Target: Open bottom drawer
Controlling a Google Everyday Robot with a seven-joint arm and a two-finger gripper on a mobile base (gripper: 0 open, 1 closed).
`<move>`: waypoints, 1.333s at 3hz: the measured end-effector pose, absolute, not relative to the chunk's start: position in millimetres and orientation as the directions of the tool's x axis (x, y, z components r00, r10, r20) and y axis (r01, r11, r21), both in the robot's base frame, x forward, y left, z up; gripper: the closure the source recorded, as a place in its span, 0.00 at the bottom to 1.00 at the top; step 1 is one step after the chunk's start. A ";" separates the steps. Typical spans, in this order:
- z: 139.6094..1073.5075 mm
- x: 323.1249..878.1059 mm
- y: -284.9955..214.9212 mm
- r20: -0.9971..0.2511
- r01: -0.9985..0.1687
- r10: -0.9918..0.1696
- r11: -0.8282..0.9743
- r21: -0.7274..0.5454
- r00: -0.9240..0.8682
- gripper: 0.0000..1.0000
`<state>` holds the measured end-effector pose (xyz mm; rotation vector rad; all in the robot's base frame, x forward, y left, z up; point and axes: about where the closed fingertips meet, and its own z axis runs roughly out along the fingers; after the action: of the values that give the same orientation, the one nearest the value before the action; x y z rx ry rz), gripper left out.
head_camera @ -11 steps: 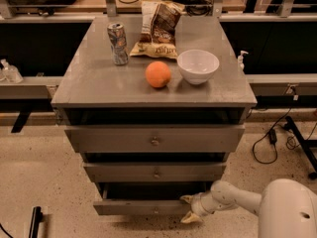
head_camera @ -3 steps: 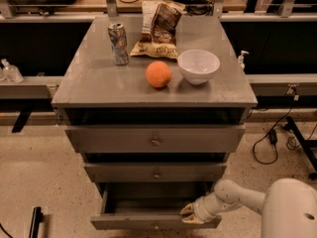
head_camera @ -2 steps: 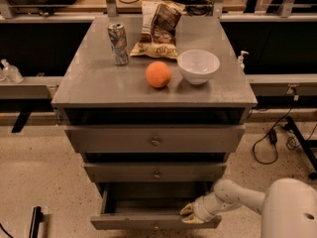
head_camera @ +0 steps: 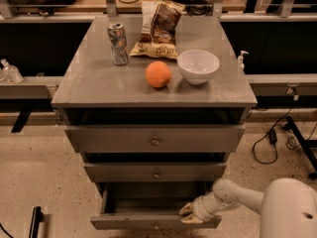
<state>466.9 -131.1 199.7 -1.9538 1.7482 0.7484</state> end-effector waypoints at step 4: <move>234.6 480.7 -140.2 -0.615 -0.996 -0.783 -0.088 -0.034 0.090 0.18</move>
Offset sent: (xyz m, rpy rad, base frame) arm 0.0006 -0.0010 0.0174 0.0056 -0.0308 0.0097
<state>480.7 -140.2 234.6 -1.9276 1.7435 0.6305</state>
